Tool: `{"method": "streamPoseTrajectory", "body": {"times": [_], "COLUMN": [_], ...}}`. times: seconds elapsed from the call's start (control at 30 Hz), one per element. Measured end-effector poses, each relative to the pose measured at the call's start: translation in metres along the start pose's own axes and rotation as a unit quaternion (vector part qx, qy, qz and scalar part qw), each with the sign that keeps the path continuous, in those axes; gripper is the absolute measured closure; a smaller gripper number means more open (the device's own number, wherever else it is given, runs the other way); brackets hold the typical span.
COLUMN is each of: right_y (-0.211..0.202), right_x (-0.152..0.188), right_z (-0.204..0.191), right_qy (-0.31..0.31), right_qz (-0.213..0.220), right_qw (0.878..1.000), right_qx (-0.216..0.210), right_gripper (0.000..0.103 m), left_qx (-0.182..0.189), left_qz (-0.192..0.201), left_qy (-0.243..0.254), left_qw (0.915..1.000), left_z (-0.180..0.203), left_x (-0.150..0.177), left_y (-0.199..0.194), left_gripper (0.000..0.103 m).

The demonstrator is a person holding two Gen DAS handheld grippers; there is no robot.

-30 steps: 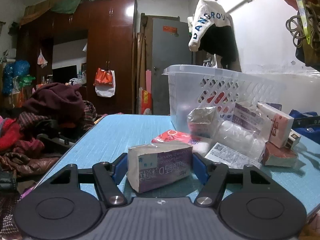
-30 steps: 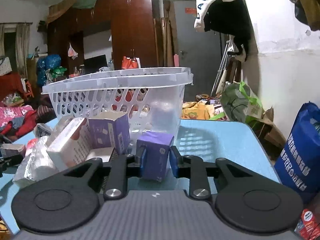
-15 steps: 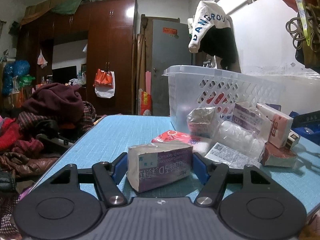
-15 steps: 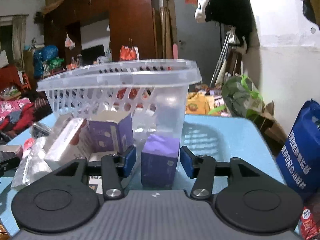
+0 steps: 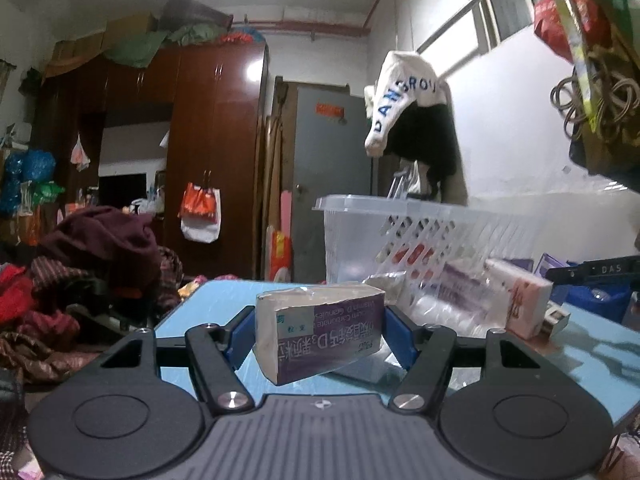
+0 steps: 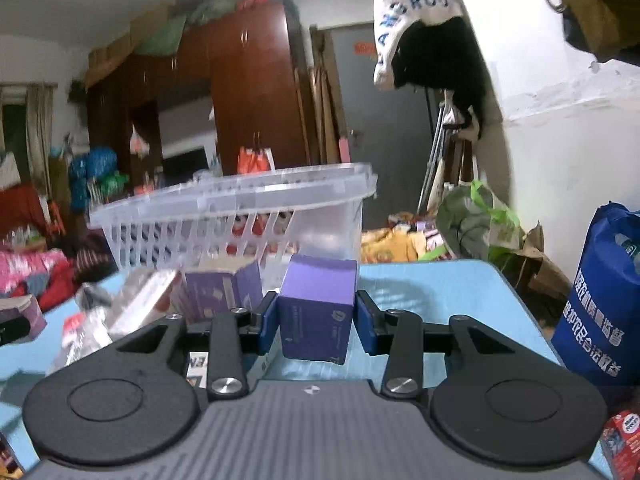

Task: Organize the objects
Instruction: 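Grasp the white-purple tissue box with the left gripper while the right grasps the purple cube box, then lift both held boxes over the white basket and open both grippers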

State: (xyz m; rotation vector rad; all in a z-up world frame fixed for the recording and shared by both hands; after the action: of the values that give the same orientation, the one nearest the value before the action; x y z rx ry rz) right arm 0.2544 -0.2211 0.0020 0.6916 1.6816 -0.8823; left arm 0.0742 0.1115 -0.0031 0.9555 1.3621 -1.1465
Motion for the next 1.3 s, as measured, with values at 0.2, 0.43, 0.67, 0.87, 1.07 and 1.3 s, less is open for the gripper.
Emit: {"method": "streamPoseTrajectory", "body": {"times": [0.2, 0.43, 0.67, 0.87, 1.07, 1.3], "right_y": [-0.009, -0.014, -0.04, -0.01, 0.064, 0.049], "right_x": [-0.003, -0.003, -0.027, -0.099, -0.133, -0.11], "right_z": [0.001, 0.001, -0.014, -0.047, -0.042, -0.036], "right_qy": [0.001, -0.001, -0.017, -0.089, -0.09, -0.069], "right_qz": [0.045, 0.072, 0.141, 0.124, 0.042, 0.03], "right_qw": [0.999, 0.997, 0.989, 0.987, 0.995, 0.996], "right_qx": [0.0, -0.016, -0.043, -0.042, -0.027, -0.036], "right_gripper": [0.059, 0.059, 0.059, 0.059, 0.059, 0.0], "left_qx": [0.02, 0.038, 0.065, 0.105, 0.08, 0.084], "left_qz": [0.012, 0.034, 0.052, 0.055, -0.021, -0.062], "left_qy": [0.002, 0.001, -0.014, -0.028, -0.001, 0.006], "left_qw": [0.9997, 0.9987, 0.9965, 0.9926, 0.9966, 0.9945], "left_z": [0.004, 0.007, 0.009, 0.034, 0.076, 0.075], "left_x": [0.0, -0.002, -0.033, -0.112, -0.147, -0.122], "left_y": [-0.003, -0.012, -0.011, 0.028, 0.11, 0.13], "left_gripper": [0.033, 0.033, 0.033, 0.033, 0.032, 0.006]}}
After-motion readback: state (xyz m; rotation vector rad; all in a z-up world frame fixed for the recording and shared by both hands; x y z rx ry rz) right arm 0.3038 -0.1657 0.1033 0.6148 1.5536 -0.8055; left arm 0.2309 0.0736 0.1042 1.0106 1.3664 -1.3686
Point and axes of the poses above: each gripper's, at about its wrist camera, not at the fingertips, and y roughly the way its jaws point, z to its right, x to its underside, the point moved 2 cm from there along y, roughly the way its jaws point, and after that the axes turned 9 degrees about -x, right-handed, at the moved point
